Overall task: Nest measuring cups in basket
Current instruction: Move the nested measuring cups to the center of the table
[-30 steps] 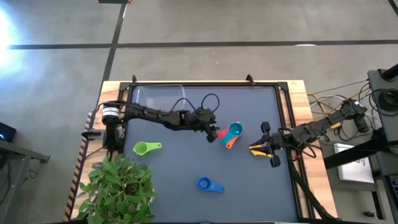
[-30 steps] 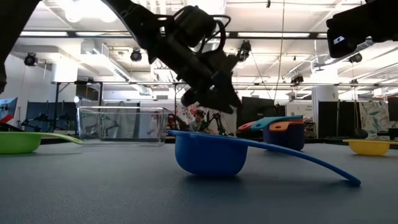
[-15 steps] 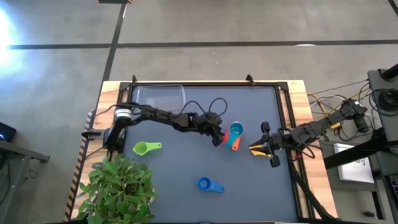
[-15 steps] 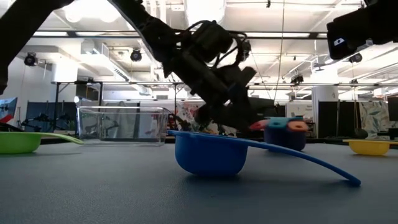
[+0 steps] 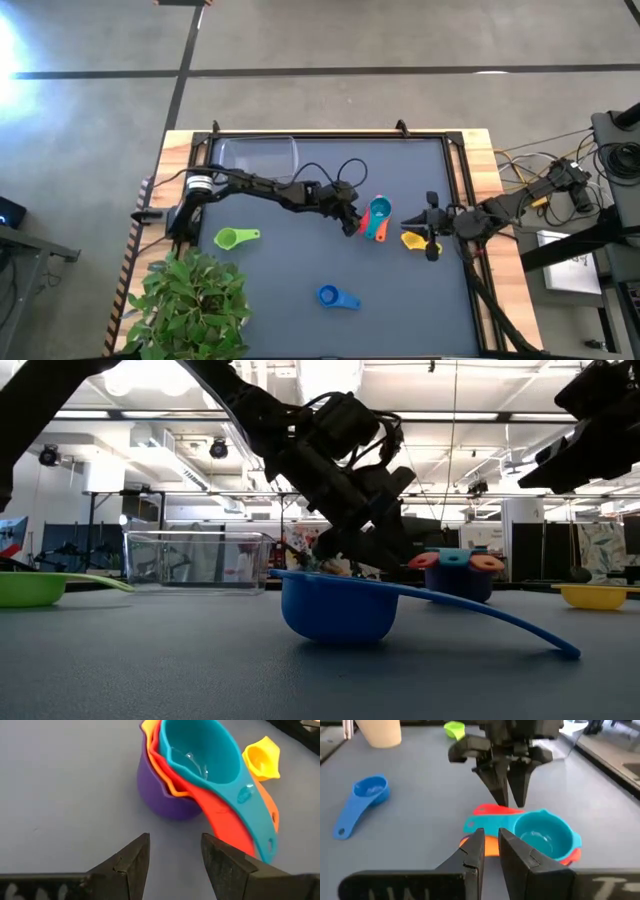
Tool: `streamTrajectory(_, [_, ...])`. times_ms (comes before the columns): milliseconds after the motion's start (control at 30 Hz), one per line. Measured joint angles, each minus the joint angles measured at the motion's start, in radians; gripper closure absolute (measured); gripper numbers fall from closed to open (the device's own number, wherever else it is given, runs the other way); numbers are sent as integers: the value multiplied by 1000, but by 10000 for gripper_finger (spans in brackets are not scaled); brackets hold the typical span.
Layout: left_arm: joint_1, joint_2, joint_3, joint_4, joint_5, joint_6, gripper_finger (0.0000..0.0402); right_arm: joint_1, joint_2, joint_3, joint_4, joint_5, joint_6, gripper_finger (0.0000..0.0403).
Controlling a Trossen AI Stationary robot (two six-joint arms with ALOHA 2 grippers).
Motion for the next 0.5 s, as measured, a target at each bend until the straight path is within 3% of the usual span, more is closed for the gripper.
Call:
streamTrajectory(200, [-7, 0, 0, 1, -1, -20, 241, 0, 149, 27, -12, 2, 80, 360])
streamTrajectory(500, [-20, 0, 0, 3, -2, -36, 241, 0, 490, 139, -18, -2, 107, 366])
